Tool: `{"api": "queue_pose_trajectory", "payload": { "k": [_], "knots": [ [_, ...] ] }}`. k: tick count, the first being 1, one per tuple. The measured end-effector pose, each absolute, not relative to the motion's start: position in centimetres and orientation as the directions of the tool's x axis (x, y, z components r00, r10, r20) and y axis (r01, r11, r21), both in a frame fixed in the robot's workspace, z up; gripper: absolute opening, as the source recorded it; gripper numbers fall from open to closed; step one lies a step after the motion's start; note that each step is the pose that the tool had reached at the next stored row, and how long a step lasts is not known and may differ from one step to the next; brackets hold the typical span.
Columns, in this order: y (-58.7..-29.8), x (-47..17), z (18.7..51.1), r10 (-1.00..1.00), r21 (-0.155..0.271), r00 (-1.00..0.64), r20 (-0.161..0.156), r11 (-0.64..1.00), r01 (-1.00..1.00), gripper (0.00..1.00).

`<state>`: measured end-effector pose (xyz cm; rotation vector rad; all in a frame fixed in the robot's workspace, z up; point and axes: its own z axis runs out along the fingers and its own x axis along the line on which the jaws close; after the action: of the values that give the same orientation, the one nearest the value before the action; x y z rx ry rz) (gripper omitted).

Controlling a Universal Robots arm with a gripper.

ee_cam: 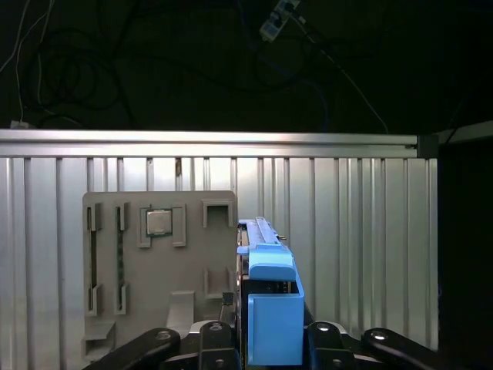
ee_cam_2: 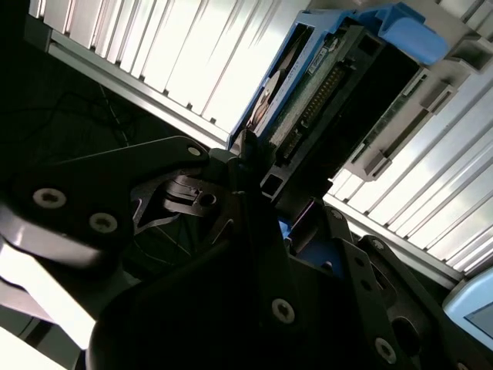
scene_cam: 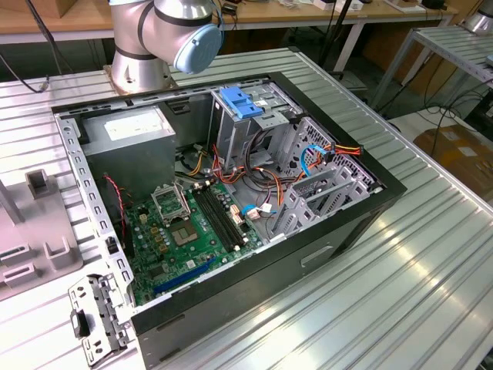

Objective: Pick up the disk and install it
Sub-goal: 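Pick up the disk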

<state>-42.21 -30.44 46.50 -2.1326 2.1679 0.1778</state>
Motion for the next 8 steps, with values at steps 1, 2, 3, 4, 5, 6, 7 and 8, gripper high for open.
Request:
{"api": "queue_pose_trajectory", "payload": {
  "k": [1, 2, 3, 4, 5, 6, 7, 8],
  "knots": [
    [-30.44, -42.21, 46.5, -0.989, 0.016, -0.017, -0.15, 0.015, -1.0, 0.37],
    [-30.44, -42.21, 46.5, -0.988, 0.016, -0.017, -0.151, 0.015, -1.0, 0.37],
    [-30.44, -42.21, 46.5, -0.988, 0.016, -0.017, -0.152, 0.015, -1.0, 0.37],
    [-30.44, -42.21, 46.5, -0.988, 0.016, -0.017, -0.153, 0.015, -1.0, 0.37],
    [-30.44, -42.21, 46.5, -0.988, 0.016, -0.017, -0.154, 0.015, -1.0, 0.37],
    [-30.44, -42.21, 46.5, -0.988, 0.016, -0.017, -0.156, 0.015, -1.0, 0.37],
    [-30.44, -42.21, 46.5, -0.988, 0.016, -0.017, -0.156, 0.015, -1.0, 0.37],
    [-30.44, -42.21, 46.5, -0.987, 0.016, -0.017, -0.157, 0.015, -1.0, 0.37]
  ]
}}
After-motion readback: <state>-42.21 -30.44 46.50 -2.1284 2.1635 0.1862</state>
